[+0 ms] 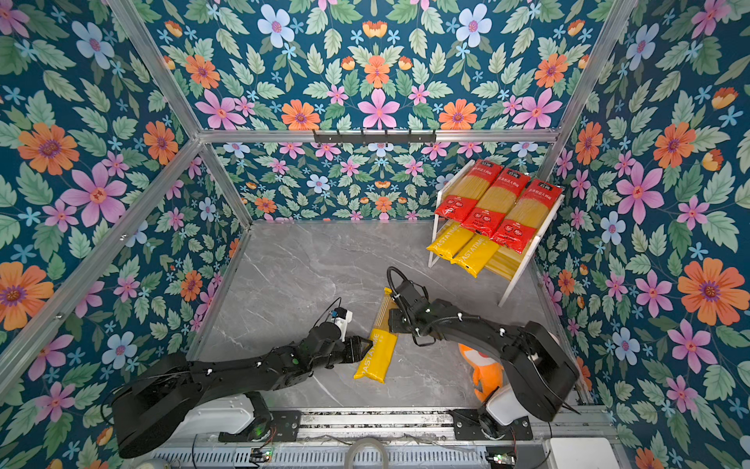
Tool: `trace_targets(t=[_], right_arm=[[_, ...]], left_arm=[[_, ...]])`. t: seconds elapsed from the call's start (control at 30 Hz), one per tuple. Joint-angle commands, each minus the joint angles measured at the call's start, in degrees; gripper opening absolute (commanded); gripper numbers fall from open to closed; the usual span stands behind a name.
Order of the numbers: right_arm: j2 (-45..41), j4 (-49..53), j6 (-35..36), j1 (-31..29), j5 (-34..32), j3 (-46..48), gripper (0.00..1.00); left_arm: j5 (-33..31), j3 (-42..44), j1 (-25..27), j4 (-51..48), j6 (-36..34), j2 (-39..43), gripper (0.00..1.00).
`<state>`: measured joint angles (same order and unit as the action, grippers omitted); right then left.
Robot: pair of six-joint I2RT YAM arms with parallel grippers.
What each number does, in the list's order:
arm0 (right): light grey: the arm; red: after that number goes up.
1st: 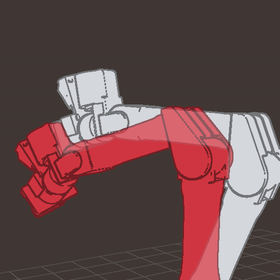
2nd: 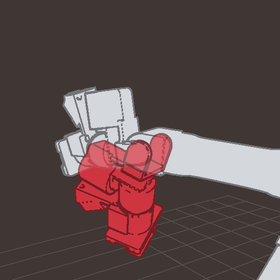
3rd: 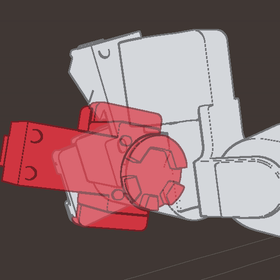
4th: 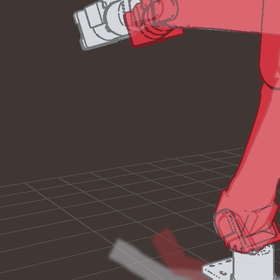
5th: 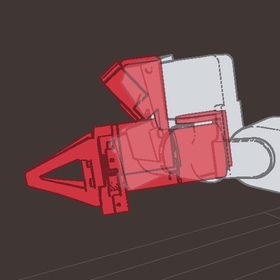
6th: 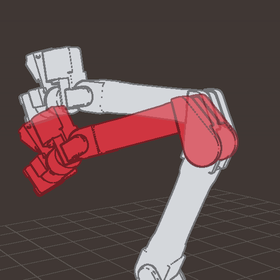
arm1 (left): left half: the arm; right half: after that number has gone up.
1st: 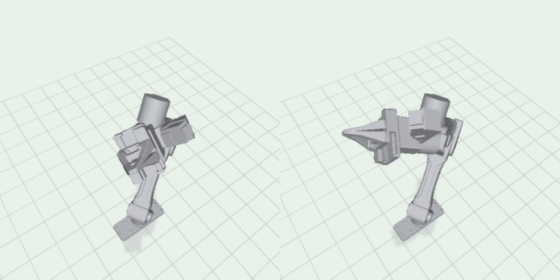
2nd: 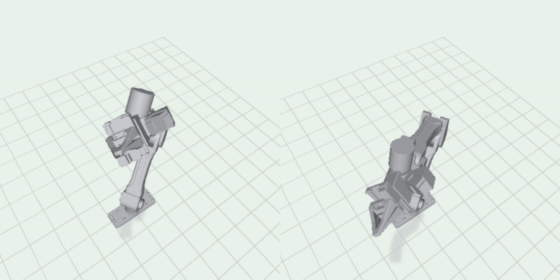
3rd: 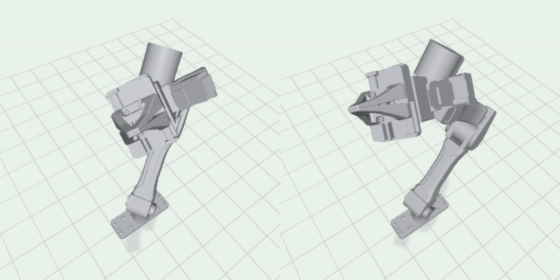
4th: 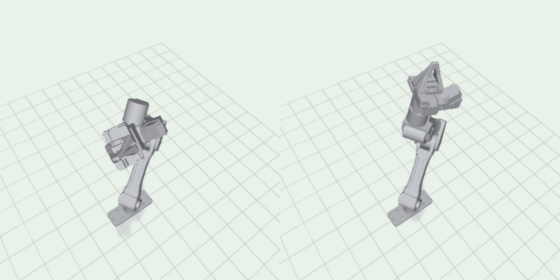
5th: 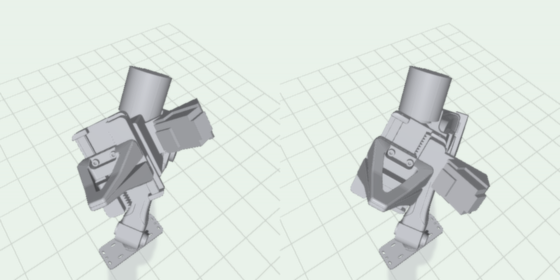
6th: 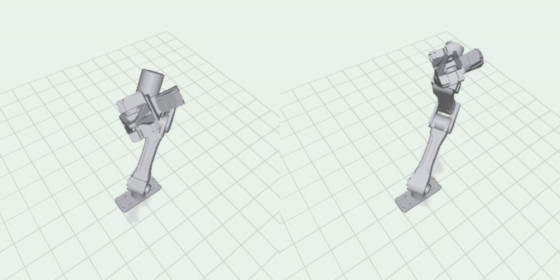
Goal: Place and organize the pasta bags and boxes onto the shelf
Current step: 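Grasp the yellow spaghetti pack on the table with both grippers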
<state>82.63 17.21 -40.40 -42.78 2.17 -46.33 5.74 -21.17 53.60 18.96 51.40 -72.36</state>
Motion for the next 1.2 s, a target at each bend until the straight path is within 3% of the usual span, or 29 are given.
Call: trace_targets(t=[0.0, 0.1, 0.27, 0.43, 0.63, 0.8, 0.9, 1.03, 1.17], right_arm=[[-4.93, -3.67, -11.29, -0.1, 6.01, 7.03, 0.7], [-9.33, -14.56, -20.56, -0.09, 9.47, 15.71, 0.72], [-10.04, -24.05, -27.6, -0.11, 9.7, 21.07, 0.71], [-5.36, -29.43, -30.33, -1.83, 10.06, 22.41, 0.7], [1.87, -38.77, -32.47, -2.22, 12.59, 23.81, 0.69], [2.98, -48.25, -31.67, -2.22, 13.41, 27.29, 0.66], [2.79, -48.84, -29.61, -2.21, 13.71, 27.9, 0.65], [4.47, -47.81, -28.21, -2.19, 12.72, 27.47, 0.56], [5.19, -52.55, -28.02, -2.21, 12.23, 28.1, 0.35]], left_arm=[[-0.14, -0.98, -1.73, -1.9, -3.38, -1.52, 0.54], [1.08, -3.11, -1.83, -0.93, -4.85, -5.64, 0.53], [2.85, -5.16, -1.75, 1.6, -5.46, -11.76, 0.48], [3.11, -6.16, -0.79, 2.66, -4.72, -16.68, 0.32], [3.32, -8.37, 2.12, 1.95, -1.94, -23.64, 0.29], [3.28, -6.58, 2.12, 2.13, -1.39, -21.91, 0.29], [2.83, -6.19, 1.94, 2.24, -1.6, -20.51, 0.29], [4.26, -5.84, 1.94, 4.6, -1.13, -20.2, 0.29], [4.78, -4.12, 1.53, 7.01, -0.25, -17.87, 0.28]])
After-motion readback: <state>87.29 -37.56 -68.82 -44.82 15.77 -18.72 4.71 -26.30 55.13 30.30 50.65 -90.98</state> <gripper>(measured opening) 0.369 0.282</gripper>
